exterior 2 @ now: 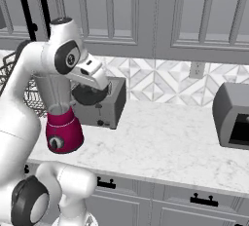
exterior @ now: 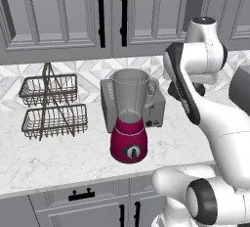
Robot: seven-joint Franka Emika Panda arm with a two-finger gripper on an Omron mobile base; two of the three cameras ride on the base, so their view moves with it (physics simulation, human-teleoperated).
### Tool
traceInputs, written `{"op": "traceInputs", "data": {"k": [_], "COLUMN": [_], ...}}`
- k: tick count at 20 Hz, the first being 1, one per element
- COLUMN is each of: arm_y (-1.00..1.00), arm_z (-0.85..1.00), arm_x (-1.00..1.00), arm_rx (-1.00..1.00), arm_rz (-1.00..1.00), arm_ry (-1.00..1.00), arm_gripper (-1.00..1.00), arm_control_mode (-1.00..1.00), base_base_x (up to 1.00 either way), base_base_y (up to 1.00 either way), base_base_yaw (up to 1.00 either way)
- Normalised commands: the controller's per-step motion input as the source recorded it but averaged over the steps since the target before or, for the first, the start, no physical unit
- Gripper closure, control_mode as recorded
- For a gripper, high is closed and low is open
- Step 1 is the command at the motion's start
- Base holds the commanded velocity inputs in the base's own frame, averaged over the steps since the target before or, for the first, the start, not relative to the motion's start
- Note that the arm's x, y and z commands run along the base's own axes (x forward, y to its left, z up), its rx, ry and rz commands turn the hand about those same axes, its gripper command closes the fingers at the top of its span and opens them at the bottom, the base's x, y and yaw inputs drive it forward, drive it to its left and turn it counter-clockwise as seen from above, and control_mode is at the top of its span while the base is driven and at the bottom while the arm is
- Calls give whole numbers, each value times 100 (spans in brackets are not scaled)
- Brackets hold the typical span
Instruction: Close the lid blender by securely placing the lid on top.
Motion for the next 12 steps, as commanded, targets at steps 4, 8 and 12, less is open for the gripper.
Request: {"op": "traceInputs", "data": {"k": [4,8,12], "arm_y": [89,72,58], "arm_z": [84,64,4], "arm_x": [0,15,16], "arm_rx": [8,9,7], "arm_rz": [2,0,-5], "arm_ry": [0,5,3], "arm_gripper": [100,100,100], "arm_control_mode": [-100,-100,-100], "base_base_x": [0,0,0], "base_base_y": [0,0,0], "base_base_yaw": [0,0,0]}}
